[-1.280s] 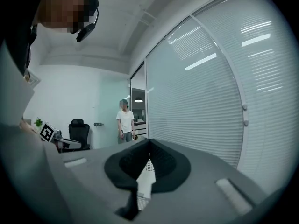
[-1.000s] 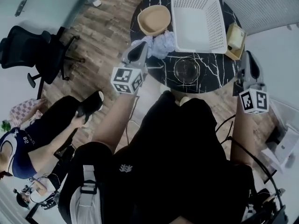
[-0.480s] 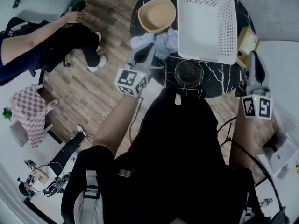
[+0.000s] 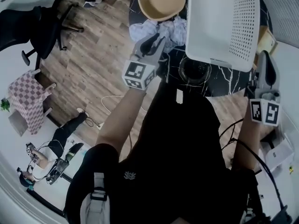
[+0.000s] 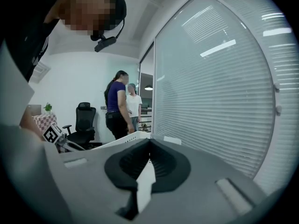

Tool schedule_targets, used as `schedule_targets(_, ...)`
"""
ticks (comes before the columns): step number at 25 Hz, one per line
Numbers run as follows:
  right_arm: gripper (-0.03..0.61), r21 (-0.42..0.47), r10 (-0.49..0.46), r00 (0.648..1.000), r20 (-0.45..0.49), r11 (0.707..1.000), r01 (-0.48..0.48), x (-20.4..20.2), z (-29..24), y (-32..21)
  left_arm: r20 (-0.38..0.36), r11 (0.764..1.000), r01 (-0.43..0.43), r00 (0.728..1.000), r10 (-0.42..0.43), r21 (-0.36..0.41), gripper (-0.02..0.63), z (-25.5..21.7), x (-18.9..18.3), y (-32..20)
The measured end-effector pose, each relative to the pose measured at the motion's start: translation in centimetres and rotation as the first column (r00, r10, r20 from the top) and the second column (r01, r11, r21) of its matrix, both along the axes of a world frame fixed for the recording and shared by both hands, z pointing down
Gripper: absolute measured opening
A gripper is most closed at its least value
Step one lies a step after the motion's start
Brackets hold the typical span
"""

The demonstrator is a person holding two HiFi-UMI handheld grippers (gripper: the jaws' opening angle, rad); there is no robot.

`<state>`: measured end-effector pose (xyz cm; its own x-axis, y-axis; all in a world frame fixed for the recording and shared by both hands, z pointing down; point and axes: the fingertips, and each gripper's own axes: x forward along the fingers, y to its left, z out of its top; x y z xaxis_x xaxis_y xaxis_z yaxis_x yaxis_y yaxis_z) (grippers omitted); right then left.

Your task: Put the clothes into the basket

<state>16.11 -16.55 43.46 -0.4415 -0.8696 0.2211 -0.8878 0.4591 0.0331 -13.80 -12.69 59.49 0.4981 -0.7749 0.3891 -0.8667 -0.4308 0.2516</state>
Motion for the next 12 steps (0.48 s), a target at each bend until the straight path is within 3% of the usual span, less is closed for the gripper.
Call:
schedule_targets(7,0.002,-0.006,-0.022,0.998,-0.064,1.000,0.021,-0.2,1.7,0.3,-0.005,0.998,0.013,1.000,-0.014,-0.057,0.327,3.7,0.6,-0.4)
schedule_targets(12,0.000,-0.026,-0.010,0.998,-0.070,1.000,0.008,0.5,2.8,0.3,0.010,0.994,0.022,1.000,-0.021,-0.110,0.350,6.1,1.3,-0.7)
